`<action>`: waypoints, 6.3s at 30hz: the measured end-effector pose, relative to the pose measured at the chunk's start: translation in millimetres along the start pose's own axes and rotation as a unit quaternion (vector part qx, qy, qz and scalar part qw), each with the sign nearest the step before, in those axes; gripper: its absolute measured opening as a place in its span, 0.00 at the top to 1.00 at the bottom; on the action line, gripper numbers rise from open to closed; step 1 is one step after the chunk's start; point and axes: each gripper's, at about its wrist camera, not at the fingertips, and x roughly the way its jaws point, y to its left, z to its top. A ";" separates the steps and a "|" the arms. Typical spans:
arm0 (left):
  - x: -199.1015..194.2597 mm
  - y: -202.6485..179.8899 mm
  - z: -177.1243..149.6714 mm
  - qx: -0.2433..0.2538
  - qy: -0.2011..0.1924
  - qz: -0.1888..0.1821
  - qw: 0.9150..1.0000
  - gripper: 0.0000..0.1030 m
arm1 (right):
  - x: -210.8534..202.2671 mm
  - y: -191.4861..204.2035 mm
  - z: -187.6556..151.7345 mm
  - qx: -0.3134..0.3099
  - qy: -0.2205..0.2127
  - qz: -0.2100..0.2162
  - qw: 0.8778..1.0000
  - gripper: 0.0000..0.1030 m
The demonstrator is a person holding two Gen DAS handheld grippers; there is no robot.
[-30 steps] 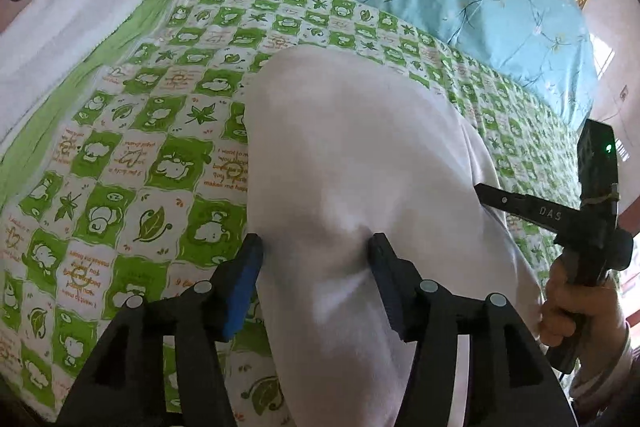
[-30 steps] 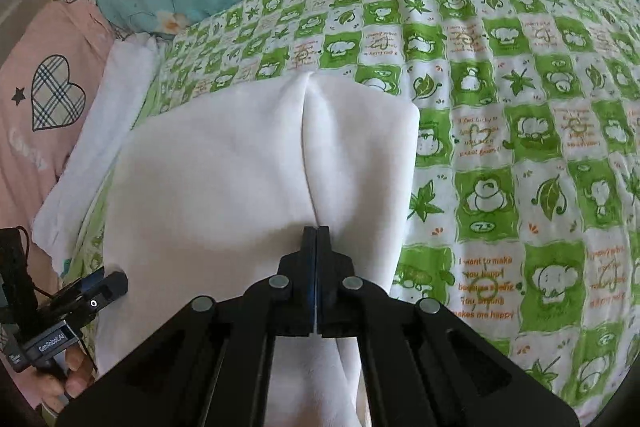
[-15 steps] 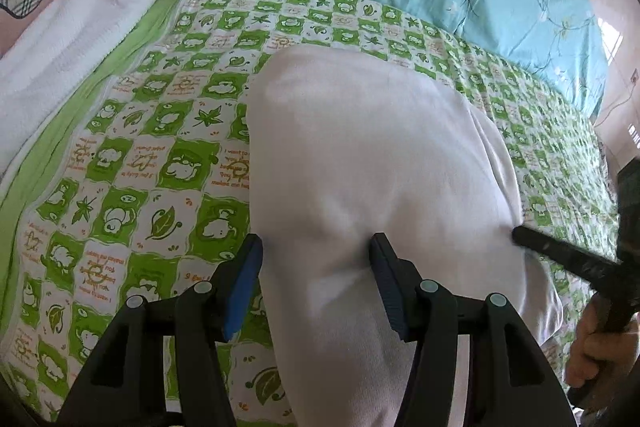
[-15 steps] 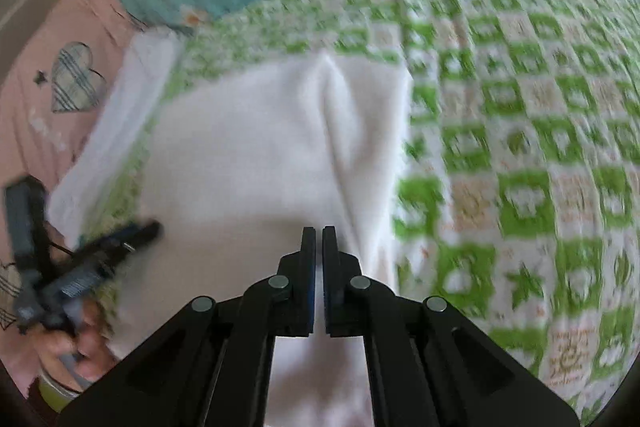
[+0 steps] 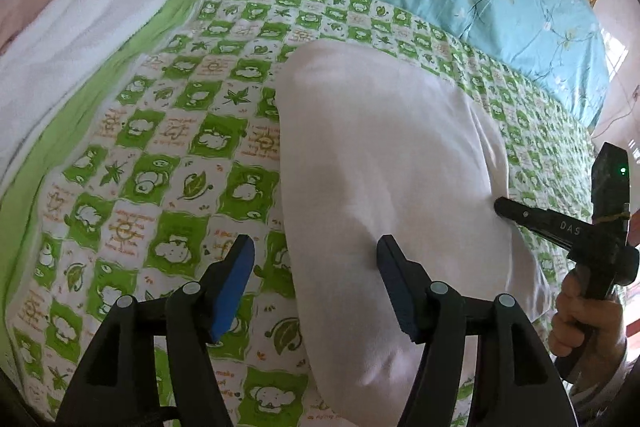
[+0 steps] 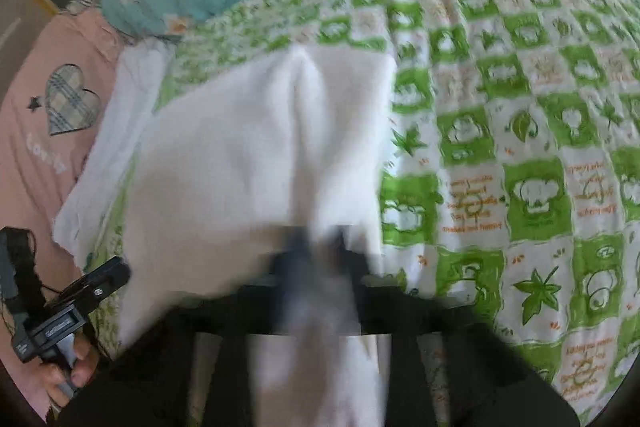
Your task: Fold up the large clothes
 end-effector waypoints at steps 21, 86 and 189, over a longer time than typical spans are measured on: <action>17.0 -11.6 0.8 0.028 0.001 0.019 0.999 0.30 | -2.8 16.5 -23.2 -0.059 0.009 -0.050 0.997 0.90; -83.4 -33.4 -104.3 0.122 0.008 0.090 0.988 0.05 | -118.8 51.3 -151.1 -0.172 -0.012 -0.023 0.985 0.00; -108.7 -51.0 -73.1 0.133 -0.039 0.093 0.986 0.05 | -112.2 86.1 -109.7 -0.204 -0.021 -0.001 0.979 0.00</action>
